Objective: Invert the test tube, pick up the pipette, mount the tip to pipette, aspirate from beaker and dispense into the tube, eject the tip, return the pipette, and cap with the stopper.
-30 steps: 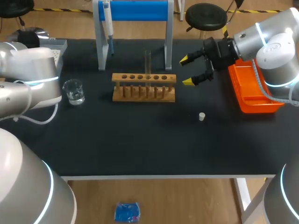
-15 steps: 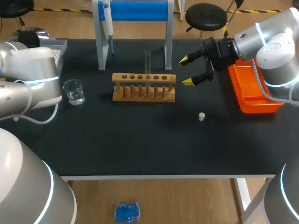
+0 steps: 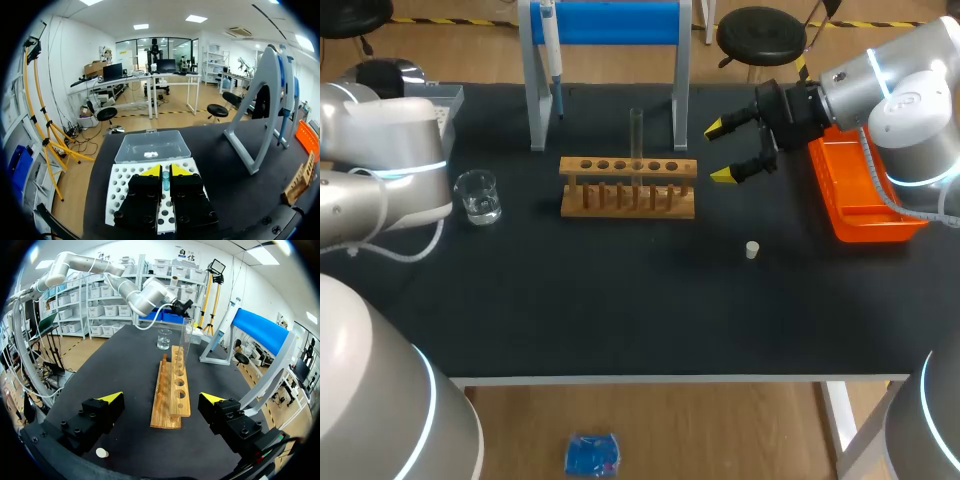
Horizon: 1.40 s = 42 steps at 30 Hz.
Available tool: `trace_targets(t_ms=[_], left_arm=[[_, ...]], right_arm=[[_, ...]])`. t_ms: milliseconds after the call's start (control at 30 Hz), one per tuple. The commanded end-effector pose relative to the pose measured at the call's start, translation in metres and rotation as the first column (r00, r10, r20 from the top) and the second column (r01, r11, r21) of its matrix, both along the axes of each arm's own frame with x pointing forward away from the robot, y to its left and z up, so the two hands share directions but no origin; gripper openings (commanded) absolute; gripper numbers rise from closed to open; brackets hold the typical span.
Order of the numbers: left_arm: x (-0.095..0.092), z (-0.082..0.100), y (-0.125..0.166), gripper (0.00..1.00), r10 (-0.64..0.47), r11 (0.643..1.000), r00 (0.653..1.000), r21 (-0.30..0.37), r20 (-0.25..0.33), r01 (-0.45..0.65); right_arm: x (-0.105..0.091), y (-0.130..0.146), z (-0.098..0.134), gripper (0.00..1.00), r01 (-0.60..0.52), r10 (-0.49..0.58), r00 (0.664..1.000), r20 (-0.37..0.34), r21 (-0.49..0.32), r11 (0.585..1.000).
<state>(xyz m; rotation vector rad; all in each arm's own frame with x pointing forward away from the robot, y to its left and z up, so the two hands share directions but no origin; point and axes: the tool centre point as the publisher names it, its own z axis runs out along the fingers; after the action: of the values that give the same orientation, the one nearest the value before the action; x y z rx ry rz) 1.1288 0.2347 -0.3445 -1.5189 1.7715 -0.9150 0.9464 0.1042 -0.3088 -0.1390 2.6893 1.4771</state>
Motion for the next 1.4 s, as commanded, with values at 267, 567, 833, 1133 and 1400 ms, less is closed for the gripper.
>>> trace_targets(t_ms=[267, 567, 833, 1133, 1400], left_arm=[[-0.005, 0.024, -0.002, 0.0, 0.005, 1.0, 1.0, 0.024, 0.015, -0.005], [-0.01, 0.047, -0.006, 0.0, 0.005, 0.999, 0.999, 0.049, 0.041, -0.007], [-0.023, 0.077, -0.016, 0.0, -0.007, 0.997, 0.998, 0.075, 0.065, 0.002], [-0.075, 0.132, -0.074, 0.0, -0.306, 0.951, 0.951, 0.068, 0.036, 0.303], [-0.154, 0.167, -0.141, 0.0, -0.55, 0.833, 0.835, 0.071, -0.008, 0.549]], right_arm=[[0.0, -0.001, 0.001, 1.0, -0.001, 0.001, 1.0, -0.002, -0.004, 1.0], [0.0, -0.001, 0.001, 1.0, -0.001, 0.001, 1.0, -0.002, -0.004, 1.0], [0.0, -0.001, 0.001, 1.0, -0.001, 0.001, 1.0, -0.002, -0.004, 1.0], [0.0, -0.001, 0.001, 1.0, -0.001, 0.001, 1.0, -0.002, -0.004, 1.0], [0.0, -0.001, 0.001, 1.0, -0.001, 0.001, 1.0, -0.002, -0.004, 1.0]])
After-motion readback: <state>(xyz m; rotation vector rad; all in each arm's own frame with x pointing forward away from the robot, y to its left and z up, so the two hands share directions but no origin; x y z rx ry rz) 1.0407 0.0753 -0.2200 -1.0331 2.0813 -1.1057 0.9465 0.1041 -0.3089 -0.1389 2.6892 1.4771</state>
